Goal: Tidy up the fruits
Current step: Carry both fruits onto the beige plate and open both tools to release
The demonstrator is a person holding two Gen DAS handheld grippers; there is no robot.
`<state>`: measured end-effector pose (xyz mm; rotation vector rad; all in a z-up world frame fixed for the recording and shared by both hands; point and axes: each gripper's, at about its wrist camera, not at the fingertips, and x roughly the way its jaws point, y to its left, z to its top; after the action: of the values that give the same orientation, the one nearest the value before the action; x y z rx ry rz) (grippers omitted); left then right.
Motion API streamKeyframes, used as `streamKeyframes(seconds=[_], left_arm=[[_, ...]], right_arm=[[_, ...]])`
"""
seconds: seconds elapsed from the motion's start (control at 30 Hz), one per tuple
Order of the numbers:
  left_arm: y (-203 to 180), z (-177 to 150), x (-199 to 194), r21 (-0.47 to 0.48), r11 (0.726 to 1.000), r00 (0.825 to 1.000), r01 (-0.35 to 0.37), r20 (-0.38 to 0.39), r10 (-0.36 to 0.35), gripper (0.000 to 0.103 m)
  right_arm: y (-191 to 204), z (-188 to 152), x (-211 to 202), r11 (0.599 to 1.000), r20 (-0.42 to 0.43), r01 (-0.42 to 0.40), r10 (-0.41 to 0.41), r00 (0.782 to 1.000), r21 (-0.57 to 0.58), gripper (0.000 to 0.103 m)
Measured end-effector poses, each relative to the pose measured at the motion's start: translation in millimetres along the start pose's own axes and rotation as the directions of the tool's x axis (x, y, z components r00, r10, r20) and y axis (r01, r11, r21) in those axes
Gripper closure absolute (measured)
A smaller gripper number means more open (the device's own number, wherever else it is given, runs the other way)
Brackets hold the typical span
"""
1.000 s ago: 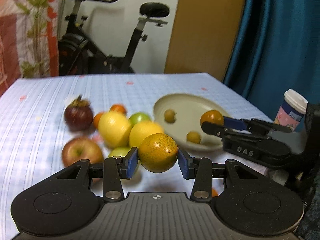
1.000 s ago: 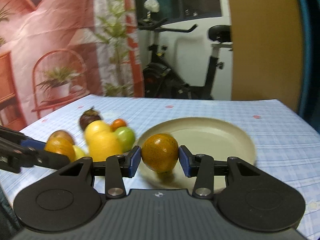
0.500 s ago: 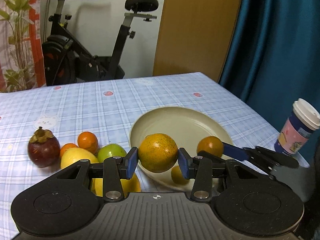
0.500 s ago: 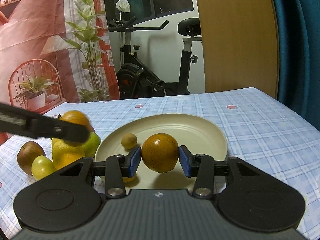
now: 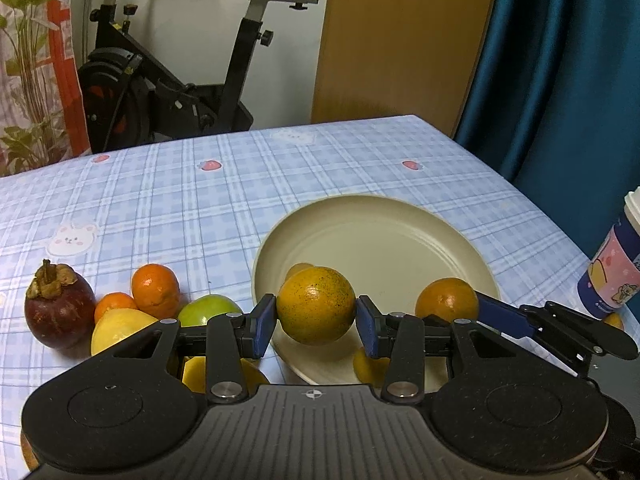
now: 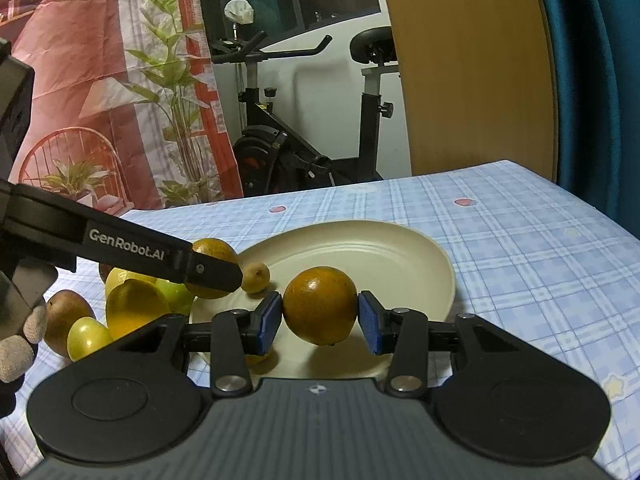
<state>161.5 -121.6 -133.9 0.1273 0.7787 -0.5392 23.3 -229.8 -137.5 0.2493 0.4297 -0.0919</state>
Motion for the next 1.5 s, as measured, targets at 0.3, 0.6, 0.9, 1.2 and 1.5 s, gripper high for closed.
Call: streamKeyframes(seconds=[0.3,0.6,0.9,1.2,1.5], left_arm=[[-3.3,-2.7,2.6,0.018,1.000,1.000,-0.006,-0.021,0.006,0.057],[-4.8,-1.3,3.3,0.025,1.000,1.000,-0.007,-0.027,0.008,0.057],[-3.0,-0.3,-5.4,0.013,1.000,1.000,-0.009,-0.006,0.009,0.057],[11.3,-0.9,-52.9,0.007,1.000,0.997,0.000,0.077,-0.001,0.057],[67.9,-21.4,-109.5,-0.119,0.991,0.989,-0.052,0.132,0.068,0.057]], right_arm=[[-2.3,1.0,2.5,1.000,-0.016,0.017,-0.017,1.000,0.025,0.058],[-3.1,1.6,3.9,1.000,-0.020,0.017,-0.016,1.000,0.024,0.058],[-3.8,0.9,2.3,0.999,-0.004,0.014,-0.014,1.000,0.031,0.057],[-6.7,-1.4,-5.5,0.999,0.042,-0.006,0.003,0.999,0.051,0.055],[-4.2,-2.7,-14.1,0.998,0.062,-0.028,0.025,0.998,0.048,0.055]])
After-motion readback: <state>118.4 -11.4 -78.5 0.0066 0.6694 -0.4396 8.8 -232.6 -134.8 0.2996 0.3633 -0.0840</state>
